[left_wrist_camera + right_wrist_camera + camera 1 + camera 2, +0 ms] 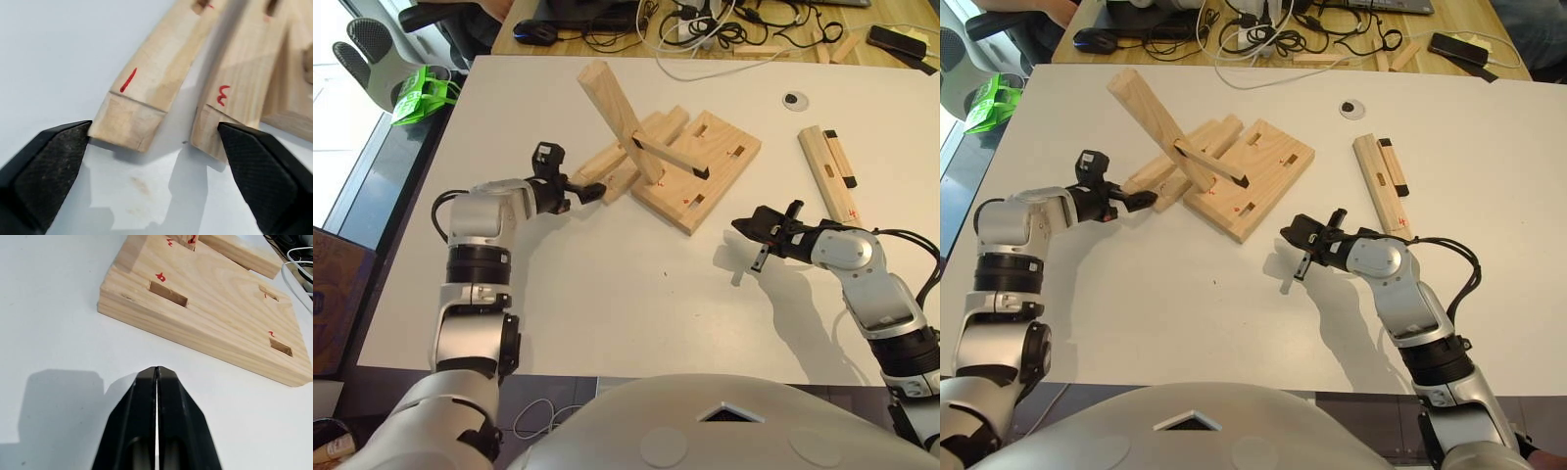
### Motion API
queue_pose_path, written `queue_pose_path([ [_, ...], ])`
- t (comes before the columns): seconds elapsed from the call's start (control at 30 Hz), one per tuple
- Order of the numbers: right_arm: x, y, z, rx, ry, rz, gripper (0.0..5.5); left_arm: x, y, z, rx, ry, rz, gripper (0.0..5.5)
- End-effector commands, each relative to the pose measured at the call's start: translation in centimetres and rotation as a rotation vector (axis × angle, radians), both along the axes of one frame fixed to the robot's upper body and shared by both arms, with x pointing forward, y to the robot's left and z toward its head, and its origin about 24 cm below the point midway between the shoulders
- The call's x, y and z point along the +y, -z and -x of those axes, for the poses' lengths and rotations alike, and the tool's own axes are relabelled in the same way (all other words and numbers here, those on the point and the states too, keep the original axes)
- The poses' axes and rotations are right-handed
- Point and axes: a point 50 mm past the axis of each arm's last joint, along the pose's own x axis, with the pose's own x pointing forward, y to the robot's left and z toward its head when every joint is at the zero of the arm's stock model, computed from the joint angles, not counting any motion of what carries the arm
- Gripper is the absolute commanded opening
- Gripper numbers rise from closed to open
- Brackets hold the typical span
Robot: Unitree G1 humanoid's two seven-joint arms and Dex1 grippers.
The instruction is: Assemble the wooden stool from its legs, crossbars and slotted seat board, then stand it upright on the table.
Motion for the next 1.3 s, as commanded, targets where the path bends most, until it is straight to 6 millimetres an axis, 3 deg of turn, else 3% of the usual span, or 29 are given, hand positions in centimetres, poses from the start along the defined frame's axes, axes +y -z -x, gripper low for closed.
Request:
queue_pose_path([
  [0.03,0.4,-0.2,-0.1,-0.008,-0.018,-0.006,0.0,1.7,0.4,0.6,-0.008,-0.023,-0.14,4.73],
  [0.2,0.9,-0.2,0.0,-0.008,-0.027,-0.023,0.0,3.0,-0.3,-1.1,-0.159,-0.045,-0.27,4.73],
  [0.4,0.8,-0.1,0.1,-0.005,-0.026,-0.022,0.0,1.6,-0.5,-1.3,-0.193,-0.003,-0.171,4.73],
  [0.67,1.1,-0.1,0.1,-0.006,-0.032,-0.029,0.0,1.6,-2.2,-2.8,-0.27,-0.102,-0.074,4.73],
  [0.93,1.2,-0.2,0.1,-0.006,-0.035,-0.03,0.0,0.8,0.0,-2.8,-0.258,-0.025,-0.168,4.73],
  [1.3,1.4,-0.5,0.1,-0.012,-0.042,-0.042,0.0,1.6,2.3,-2.2,-0.174,-0.01,-0.279,4.73],
])
